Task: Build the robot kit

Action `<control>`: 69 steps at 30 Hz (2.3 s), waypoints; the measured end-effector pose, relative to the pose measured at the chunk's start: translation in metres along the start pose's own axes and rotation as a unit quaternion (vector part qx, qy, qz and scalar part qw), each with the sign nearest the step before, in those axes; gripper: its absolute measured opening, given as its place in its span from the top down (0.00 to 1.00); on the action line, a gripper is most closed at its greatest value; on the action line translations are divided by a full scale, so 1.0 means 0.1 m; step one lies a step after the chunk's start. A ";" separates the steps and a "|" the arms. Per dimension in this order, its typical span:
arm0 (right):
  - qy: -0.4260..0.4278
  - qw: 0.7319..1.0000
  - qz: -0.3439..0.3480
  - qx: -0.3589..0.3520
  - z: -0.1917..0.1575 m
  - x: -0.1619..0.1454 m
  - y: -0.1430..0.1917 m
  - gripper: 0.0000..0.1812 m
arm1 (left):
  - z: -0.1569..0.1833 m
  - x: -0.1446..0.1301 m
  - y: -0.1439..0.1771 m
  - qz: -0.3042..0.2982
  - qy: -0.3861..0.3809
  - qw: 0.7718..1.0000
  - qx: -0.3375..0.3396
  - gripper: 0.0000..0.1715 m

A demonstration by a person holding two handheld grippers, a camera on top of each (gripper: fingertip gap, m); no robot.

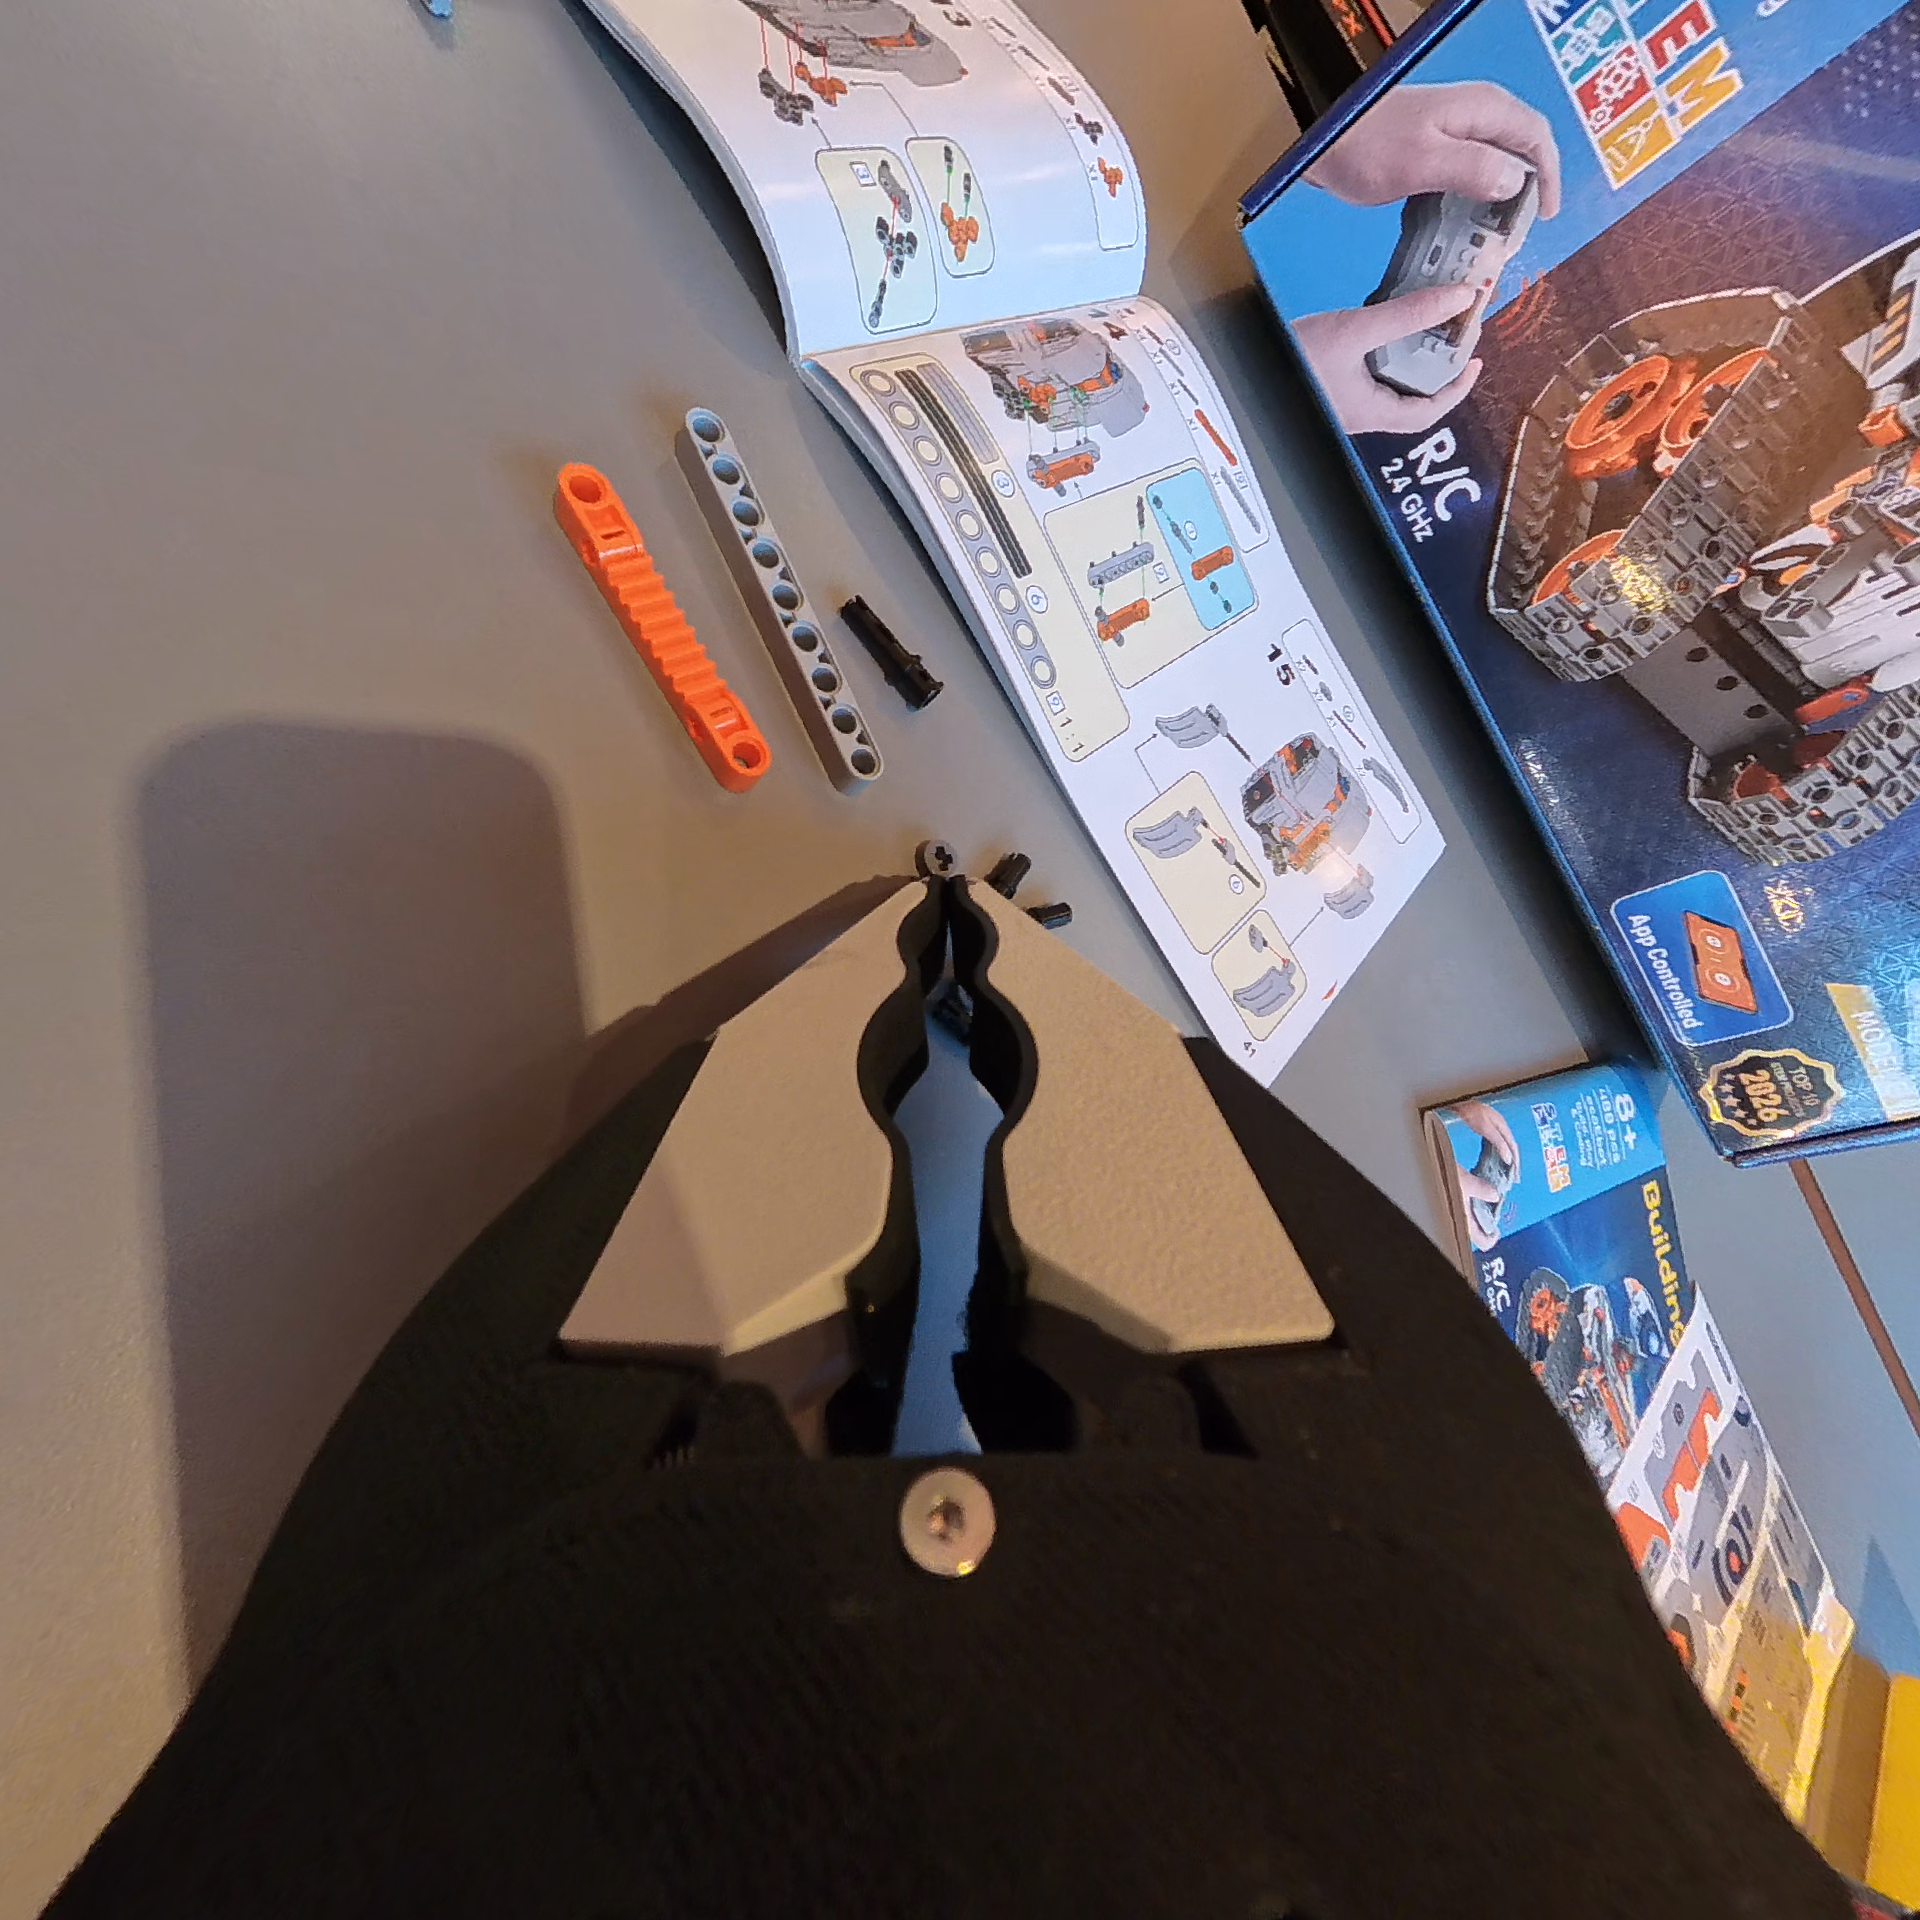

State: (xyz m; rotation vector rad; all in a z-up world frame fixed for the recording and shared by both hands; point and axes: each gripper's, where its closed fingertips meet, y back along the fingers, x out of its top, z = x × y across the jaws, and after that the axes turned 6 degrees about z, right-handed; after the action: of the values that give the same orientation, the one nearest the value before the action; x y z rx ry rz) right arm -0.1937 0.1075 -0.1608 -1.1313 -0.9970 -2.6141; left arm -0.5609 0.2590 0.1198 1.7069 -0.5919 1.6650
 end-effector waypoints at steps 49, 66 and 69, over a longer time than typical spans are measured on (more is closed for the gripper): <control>0.002 1.000 -0.007 -0.017 0.06 -0.03 0.00 1.00 | -0.30 0.38 0.49 0.164 -0.294 0.922 0.193 1.00; 0.004 1.000 -0.007 -0.014 0.06 -0.04 0.00 1.00 | 0.08 -0.62 0.60 -0.056 -0.264 0.961 0.060 0.93; 0.003 1.000 -0.006 -0.012 0.05 -0.04 0.01 1.00 | 0.27 -1.28 0.70 -0.197 -0.238 0.951 -0.026 0.72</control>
State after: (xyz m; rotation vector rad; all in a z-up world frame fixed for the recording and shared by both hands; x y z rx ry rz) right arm -0.1875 0.1097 -0.1603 -1.1267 -0.9765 -2.6444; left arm -0.6038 0.1754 0.0046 2.0415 -0.4606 0.9563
